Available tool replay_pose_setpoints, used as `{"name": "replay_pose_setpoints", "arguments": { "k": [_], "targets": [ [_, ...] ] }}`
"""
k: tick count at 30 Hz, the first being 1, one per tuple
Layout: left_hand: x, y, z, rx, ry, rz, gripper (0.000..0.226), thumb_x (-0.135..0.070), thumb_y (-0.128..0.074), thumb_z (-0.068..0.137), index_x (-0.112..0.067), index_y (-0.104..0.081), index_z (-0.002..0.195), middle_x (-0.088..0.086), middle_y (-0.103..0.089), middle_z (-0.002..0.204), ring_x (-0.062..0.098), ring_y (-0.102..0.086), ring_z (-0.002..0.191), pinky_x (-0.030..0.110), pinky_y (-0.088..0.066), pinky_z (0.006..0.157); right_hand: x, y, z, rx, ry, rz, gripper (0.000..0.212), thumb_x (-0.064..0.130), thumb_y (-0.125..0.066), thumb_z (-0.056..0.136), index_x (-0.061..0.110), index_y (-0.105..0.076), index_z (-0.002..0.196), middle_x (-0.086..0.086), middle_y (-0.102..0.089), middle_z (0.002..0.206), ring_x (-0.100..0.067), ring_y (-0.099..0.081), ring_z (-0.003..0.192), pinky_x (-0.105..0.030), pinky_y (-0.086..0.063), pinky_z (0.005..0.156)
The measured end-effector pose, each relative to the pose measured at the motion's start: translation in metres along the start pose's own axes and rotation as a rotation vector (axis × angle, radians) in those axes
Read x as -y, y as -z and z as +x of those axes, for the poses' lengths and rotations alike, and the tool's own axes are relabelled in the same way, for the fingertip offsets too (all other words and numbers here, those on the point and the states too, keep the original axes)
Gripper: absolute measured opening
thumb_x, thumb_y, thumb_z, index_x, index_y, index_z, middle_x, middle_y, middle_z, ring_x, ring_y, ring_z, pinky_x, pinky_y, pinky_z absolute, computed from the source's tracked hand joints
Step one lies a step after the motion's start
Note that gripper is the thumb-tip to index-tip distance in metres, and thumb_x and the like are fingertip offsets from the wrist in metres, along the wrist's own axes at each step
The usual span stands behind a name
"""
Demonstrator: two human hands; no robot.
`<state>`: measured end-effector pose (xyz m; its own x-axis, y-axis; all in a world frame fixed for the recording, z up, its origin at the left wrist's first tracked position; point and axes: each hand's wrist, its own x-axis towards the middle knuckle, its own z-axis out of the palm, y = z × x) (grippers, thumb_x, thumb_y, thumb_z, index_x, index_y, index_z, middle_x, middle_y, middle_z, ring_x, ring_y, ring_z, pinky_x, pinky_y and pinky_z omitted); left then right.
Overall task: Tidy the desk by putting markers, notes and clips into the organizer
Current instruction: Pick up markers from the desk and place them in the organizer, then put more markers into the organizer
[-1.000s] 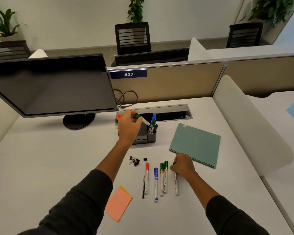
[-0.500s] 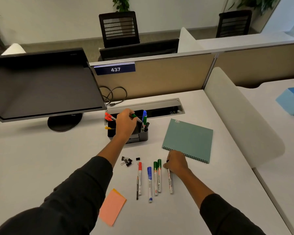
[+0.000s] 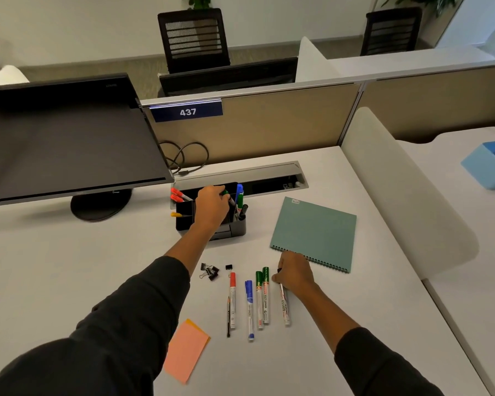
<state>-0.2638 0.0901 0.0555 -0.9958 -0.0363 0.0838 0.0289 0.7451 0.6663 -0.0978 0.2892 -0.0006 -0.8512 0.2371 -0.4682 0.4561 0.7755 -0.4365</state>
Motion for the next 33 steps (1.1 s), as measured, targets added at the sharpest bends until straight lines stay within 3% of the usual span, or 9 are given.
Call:
{"name": "replay_pose_setpoints", "arguments": {
  "k": [6, 14, 19, 24, 28, 33],
  "targets": [
    [0.003, 0.008, -0.012, -0.045, 0.026, -0.056, 0.036, -0.012, -0.066, 0.096, -0.008, -0.065, 0.133, 0.01, -0.071, 0.119, 0.024, -0.068, 0.106, 0.035, -0.056, 0.098, 0.002, 0.0, -0.002, -0.005, 0.004, -0.011, 0.029, 0.02, -0.087, 0.074, 0.013, -0.063, 0.09, -0.002, -0.066, 0.088, -0.017, -0.063, 0.079, -0.021, -0.036, 0.05],
    [0.014, 0.0, -0.099, -0.107, -0.022, -0.221, 0.019, -0.013, -0.07, 0.093, -0.011, -0.069, 0.112, -0.001, -0.067, 0.095, 0.012, -0.065, 0.084, 0.036, -0.061, 0.08, 0.002, 0.001, -0.004, -0.029, 0.012, -0.048, 0.025, 0.018, -0.086, 0.074, 0.012, -0.067, 0.089, -0.002, -0.068, 0.085, -0.016, -0.065, 0.075, -0.026, -0.053, 0.06],
    [0.018, -0.026, -0.174, 0.084, 0.013, -0.164, 0.015, -0.024, -0.07, 0.094, -0.019, -0.067, 0.108, -0.007, -0.064, 0.097, 0.004, -0.062, 0.082, 0.024, -0.058, 0.077, -0.001, 0.01, -0.003, -0.02, -0.02, -0.098, 0.017, 0.014, -0.083, 0.073, 0.012, -0.068, 0.083, -0.002, -0.069, 0.077, -0.017, -0.068, 0.068, -0.026, -0.057, 0.057],
    [0.021, -0.05, -0.21, 0.286, 0.038, -0.058, 0.027, -0.024, -0.067, 0.096, -0.02, -0.065, 0.123, -0.002, -0.062, 0.122, 0.009, -0.062, 0.097, 0.016, -0.049, 0.086, 0.003, 0.04, 0.002, -0.071, -0.001, -0.105, 0.013, 0.011, -0.079, 0.069, 0.013, -0.07, 0.077, -0.001, -0.07, 0.07, -0.018, -0.07, 0.06, -0.035, -0.064, 0.061],
    [0.022, -0.056, -0.209, 0.333, 0.065, -0.003, 0.042, -0.027, -0.067, 0.096, -0.019, -0.058, 0.136, 0.001, -0.056, 0.135, 0.018, -0.052, 0.126, 0.025, -0.041, 0.105, 0.021, 0.084, -0.004, -0.166, 0.047, -0.043, 0.018, 0.014, -0.083, 0.071, 0.017, -0.068, 0.081, 0.001, -0.068, 0.08, -0.019, -0.068, 0.072, -0.031, -0.059, 0.064],
    [0.018, -0.061, -0.202, 0.385, 0.059, 0.075, 0.045, -0.032, -0.069, 0.093, -0.018, -0.057, 0.134, 0.002, -0.058, 0.126, 0.021, -0.053, 0.12, 0.03, -0.046, 0.102, 0.047, 0.132, -0.007, -0.33, 0.125, 0.067, 0.025, 0.016, -0.089, 0.069, 0.022, -0.065, 0.072, 0.004, -0.069, 0.079, -0.016, -0.065, 0.071, -0.025, -0.048, 0.058]
  ]
}}
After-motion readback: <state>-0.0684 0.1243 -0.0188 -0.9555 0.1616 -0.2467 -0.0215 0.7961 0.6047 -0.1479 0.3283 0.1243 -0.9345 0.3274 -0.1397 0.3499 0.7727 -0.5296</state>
